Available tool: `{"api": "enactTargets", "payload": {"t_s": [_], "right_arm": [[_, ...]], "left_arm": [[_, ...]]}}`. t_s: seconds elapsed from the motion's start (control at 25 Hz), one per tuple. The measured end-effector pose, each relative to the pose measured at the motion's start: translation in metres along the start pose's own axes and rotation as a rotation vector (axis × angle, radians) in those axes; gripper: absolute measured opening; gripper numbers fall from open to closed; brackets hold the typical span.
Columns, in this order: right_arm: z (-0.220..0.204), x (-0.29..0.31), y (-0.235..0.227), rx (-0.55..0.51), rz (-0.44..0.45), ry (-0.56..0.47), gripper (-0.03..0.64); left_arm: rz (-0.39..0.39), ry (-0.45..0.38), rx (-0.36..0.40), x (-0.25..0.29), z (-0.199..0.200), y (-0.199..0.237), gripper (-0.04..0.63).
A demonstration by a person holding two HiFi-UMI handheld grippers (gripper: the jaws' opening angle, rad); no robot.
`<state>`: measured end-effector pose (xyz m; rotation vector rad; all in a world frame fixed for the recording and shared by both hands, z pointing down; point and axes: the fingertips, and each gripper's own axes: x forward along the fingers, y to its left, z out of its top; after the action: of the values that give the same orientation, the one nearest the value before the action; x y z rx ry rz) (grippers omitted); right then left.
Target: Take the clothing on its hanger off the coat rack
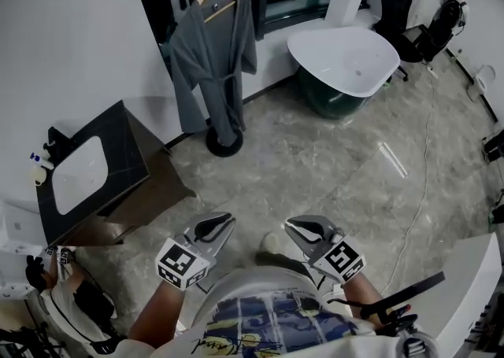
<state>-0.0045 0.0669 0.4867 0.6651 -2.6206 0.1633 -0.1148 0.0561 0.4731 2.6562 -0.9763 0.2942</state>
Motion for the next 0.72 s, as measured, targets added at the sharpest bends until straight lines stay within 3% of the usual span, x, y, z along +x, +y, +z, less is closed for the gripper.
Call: {"api": "enactTargets", "payload": {"t_s": [0.24, 0.48, 0.72], "right_arm": [[0.008, 0.014, -0.078, -0.019, -0.005, -0.013, 0.058], [0.006, 0.032, -0.132, 0.035, -0.041, 0.029, 0.077], [0.027, 0.061, -0.179, 0.071, -0.176, 0.014, 0.077]], "left_arm": [[0.218, -0.051, 0.082, 0.027, 0.077, 0.111, 0.124], [0.434, -0.055, 0.147, 0.033, 0.160, 0.254, 0.208], [0.502, -0.029, 0.206, 0.062, 0.230, 0.388, 0.268]]}}
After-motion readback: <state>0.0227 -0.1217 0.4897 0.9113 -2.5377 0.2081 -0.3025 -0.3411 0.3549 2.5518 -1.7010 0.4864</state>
